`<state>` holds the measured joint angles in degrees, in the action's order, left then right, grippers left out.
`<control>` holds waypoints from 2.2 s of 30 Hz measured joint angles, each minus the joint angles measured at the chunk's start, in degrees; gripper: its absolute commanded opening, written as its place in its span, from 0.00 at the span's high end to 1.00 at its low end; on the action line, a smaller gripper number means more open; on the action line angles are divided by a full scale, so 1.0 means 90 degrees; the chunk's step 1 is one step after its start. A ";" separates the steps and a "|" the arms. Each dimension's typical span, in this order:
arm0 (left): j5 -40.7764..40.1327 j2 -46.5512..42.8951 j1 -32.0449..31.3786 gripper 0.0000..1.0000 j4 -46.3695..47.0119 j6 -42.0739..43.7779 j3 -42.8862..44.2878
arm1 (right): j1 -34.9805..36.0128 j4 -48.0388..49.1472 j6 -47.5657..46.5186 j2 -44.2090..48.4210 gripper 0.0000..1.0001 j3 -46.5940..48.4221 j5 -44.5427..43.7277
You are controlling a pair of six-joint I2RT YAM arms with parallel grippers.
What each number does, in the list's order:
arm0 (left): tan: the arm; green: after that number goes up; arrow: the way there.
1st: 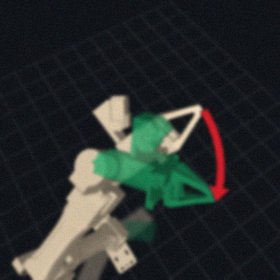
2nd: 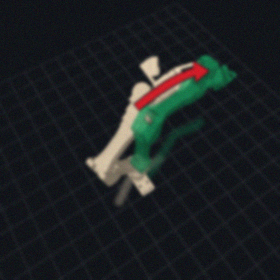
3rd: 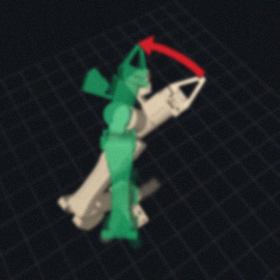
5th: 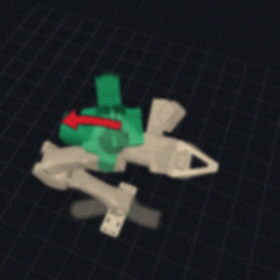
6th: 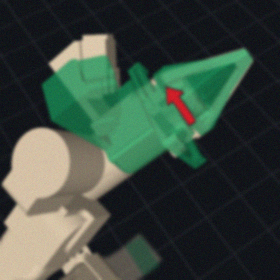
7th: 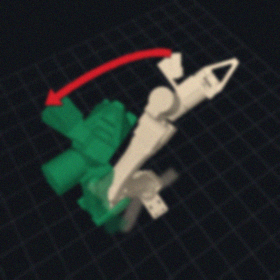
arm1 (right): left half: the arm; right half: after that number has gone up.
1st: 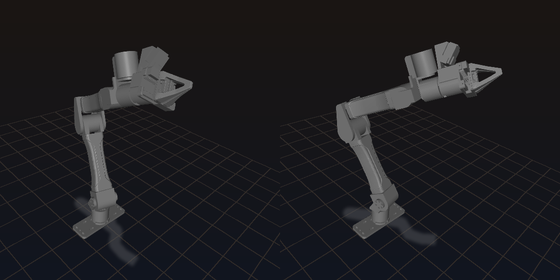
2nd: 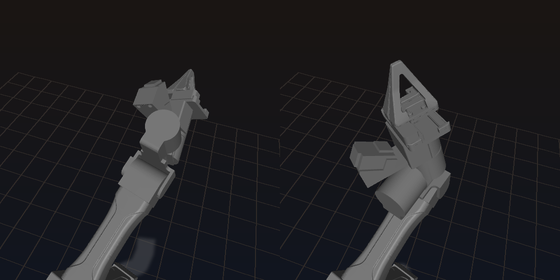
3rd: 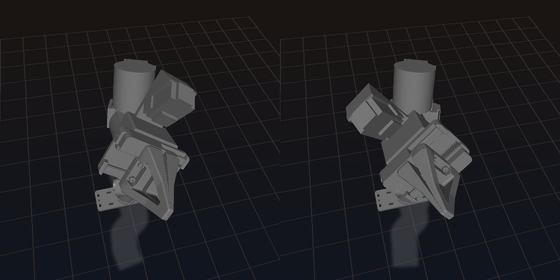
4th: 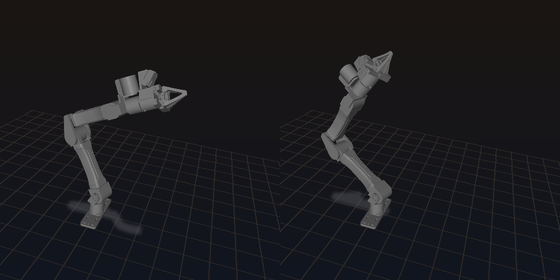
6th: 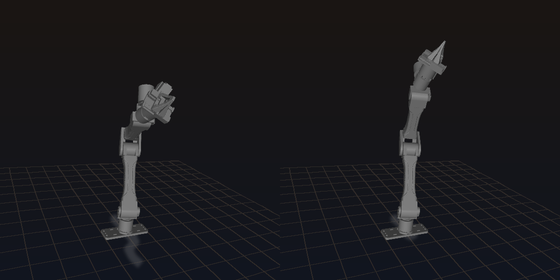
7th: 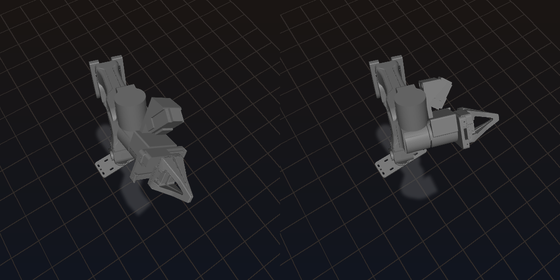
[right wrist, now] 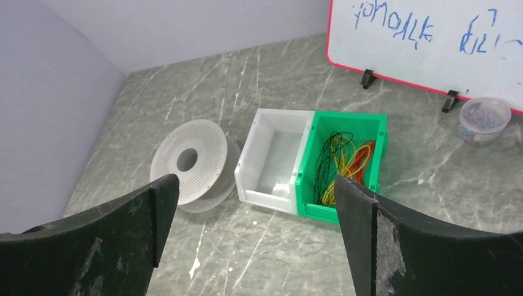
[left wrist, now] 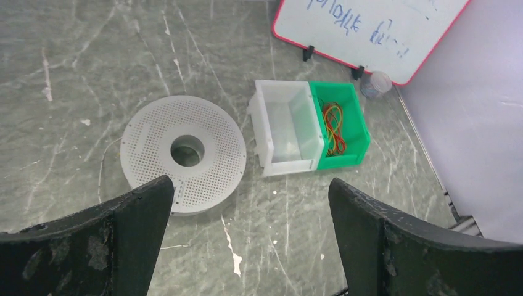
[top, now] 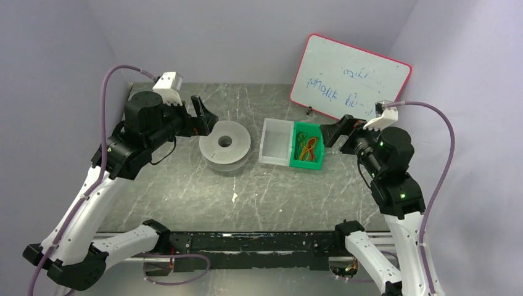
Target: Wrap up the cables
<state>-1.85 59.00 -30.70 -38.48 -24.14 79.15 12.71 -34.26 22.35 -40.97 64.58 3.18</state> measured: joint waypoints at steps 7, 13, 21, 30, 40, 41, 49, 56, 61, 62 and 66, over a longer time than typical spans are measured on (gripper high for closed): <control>-0.0464 -0.0185 0.0000 0.00 0.0036 -0.0095 -0.0083 | 0.0000 -0.0039 -0.0204 -0.0294 0.00 0.0019 0.0012; -0.0459 -0.0918 0.0000 0.00 0.0228 0.0155 -0.0478 | 0.0000 0.0121 -0.0355 -0.0318 0.01 -0.0202 0.0051; -0.0061 -0.0869 0.0000 0.00 0.0296 0.0862 -0.0204 | 0.0000 0.0381 -0.0396 -0.0498 0.07 -0.0219 0.0056; 0.0357 -0.1042 0.0000 0.01 0.0325 0.1120 -0.0571 | 0.0000 0.0491 -0.0240 -0.1224 0.24 -0.0274 0.0250; 0.0726 -0.0950 0.0000 0.01 0.0345 0.1039 -0.1076 | 0.0070 0.0639 0.0221 -0.2091 0.37 -0.0367 0.0539; 0.0746 -0.0928 0.0000 0.00 0.0347 0.1020 -0.1093 | 0.0124 0.0678 0.0279 -0.2169 0.37 -0.0408 0.0544; 0.0920 -0.0857 0.0000 0.01 0.0330 0.0862 -0.1316 | 0.0821 0.0967 0.0835 -0.2990 0.39 -0.0668 -0.0007; 0.0964 -0.0891 0.0000 0.01 0.0321 0.0848 -0.1316 | 0.1149 0.1253 0.1185 -0.3653 0.46 -0.1064 -0.0971; 0.0964 -0.0901 0.0000 0.00 0.0274 0.0852 -0.1316 | 0.1151 0.1396 0.1387 -0.4068 0.57 -0.1081 -0.1610; 0.0964 -0.0901 0.0000 0.00 0.0265 0.0850 -0.1316 | 0.1154 0.1423 0.1423 -0.4124 0.59 -0.1081 -0.1698; 0.0964 -0.0901 0.0000 0.00 0.0238 0.0855 -0.1316 | 0.1156 0.1523 0.1596 -0.4396 0.68 -0.1081 -0.2079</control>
<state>6.83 50.89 -30.70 -36.34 -16.45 67.31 23.11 -20.56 36.71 -80.53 54.85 -15.53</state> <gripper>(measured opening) 0.996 0.384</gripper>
